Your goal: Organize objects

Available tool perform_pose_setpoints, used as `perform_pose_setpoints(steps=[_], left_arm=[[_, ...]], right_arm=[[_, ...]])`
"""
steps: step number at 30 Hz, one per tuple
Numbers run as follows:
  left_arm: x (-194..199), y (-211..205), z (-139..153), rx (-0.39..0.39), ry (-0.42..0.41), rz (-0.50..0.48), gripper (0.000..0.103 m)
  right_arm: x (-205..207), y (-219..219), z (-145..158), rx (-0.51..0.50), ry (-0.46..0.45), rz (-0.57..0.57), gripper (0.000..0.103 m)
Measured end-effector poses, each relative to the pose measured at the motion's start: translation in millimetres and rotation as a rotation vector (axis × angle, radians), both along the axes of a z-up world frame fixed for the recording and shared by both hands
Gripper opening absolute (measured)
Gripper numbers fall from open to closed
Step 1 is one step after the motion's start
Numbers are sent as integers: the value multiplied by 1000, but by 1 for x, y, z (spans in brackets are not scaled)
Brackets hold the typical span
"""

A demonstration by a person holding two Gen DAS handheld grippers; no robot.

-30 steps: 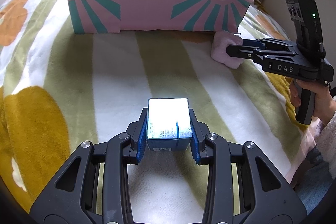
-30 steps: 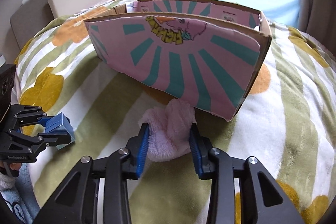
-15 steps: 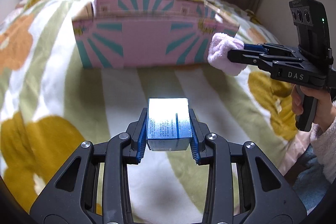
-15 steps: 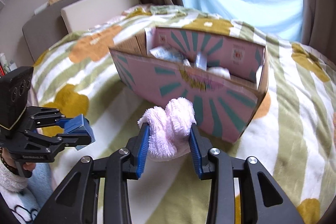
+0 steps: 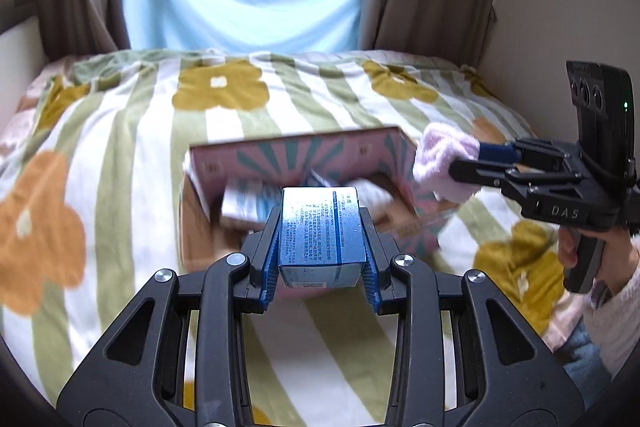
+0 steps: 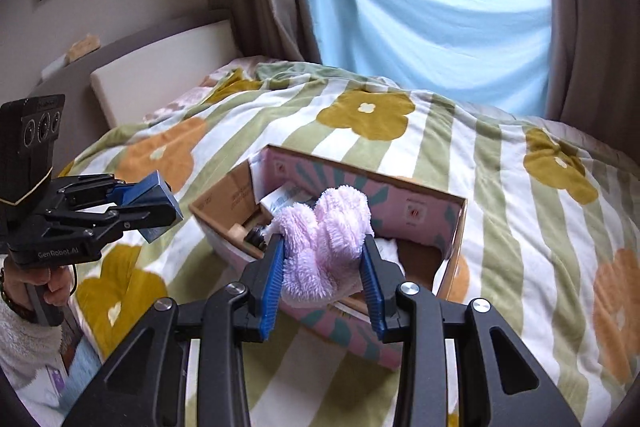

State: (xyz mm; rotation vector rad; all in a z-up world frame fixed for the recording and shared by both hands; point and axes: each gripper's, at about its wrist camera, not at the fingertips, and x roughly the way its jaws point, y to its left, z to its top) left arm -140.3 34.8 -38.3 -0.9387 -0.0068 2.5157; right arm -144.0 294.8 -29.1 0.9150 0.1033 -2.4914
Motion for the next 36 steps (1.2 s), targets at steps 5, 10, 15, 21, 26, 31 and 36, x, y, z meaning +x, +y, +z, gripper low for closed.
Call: perform_pose_setpoints(steps=[5,10,15,21,26,31,36], left_arm=[[-43,9,6,-31,-12,-9,31],[-87,16,-12,-51,-73,-9,31],[-113,18,-40,-78,-129,0,31],[-129,14,-62,-89,-169,21,31],[-135,5,-56,-128,-141,133,47],[-136,-3,-56,-67,-167,123,103],[-129,-2,-56,-116,-142,142,103]], right_arm=[[-39,2,5,-10,-39,-74,34],[-73,4,-6,11,-101,-128,34],[-93,9,-29,17,-175,-174,34],[-103,7,-47,31,-215,-195,34],[-112,6,-46,28,-218,-248,73],[-111,4,-42,49,-186,-287,103],[-107,8,-39,35,-183,-323,103]])
